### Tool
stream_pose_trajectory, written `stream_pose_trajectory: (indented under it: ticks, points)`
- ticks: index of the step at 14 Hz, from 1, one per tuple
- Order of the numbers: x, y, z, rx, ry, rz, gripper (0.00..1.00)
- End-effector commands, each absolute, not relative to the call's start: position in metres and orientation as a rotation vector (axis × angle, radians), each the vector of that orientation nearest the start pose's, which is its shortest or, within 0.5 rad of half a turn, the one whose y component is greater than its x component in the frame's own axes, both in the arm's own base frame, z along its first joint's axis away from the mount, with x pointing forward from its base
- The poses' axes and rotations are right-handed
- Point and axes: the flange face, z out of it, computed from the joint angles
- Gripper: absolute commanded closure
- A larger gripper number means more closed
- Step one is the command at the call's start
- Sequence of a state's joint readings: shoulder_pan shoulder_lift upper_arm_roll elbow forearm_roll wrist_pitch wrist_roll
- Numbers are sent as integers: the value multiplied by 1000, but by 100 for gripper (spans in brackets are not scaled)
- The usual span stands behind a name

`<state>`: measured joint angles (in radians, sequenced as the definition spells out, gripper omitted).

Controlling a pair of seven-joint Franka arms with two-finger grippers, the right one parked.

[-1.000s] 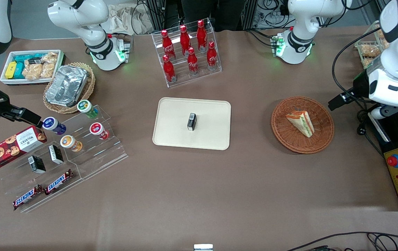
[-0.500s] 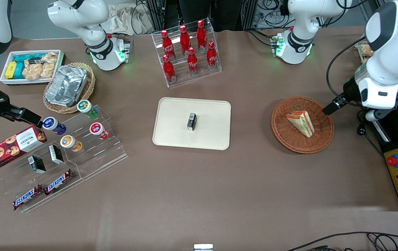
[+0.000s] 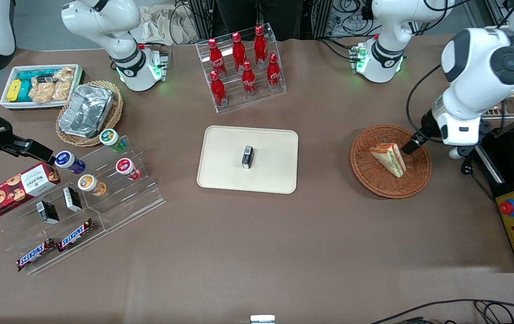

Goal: Place sandwich from basket to tray
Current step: 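Lower the open left gripper around the sandwich and close on it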

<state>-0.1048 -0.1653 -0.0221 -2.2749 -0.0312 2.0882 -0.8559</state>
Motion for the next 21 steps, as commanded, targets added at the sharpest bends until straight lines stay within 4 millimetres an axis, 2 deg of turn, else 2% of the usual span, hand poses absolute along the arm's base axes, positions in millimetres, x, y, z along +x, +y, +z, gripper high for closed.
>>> stream_pose_trajectory:
  ticks: [1,9,14,21]
  points:
    - [464,-64,404,-2933,-1191,10,0]
    - [439,-62,336,-2939,-1192,-26,0]
    - [446,-64,307,-2928,-1213,-16,0]
    - [451,-68,280,-2919,-1250,-36,0]
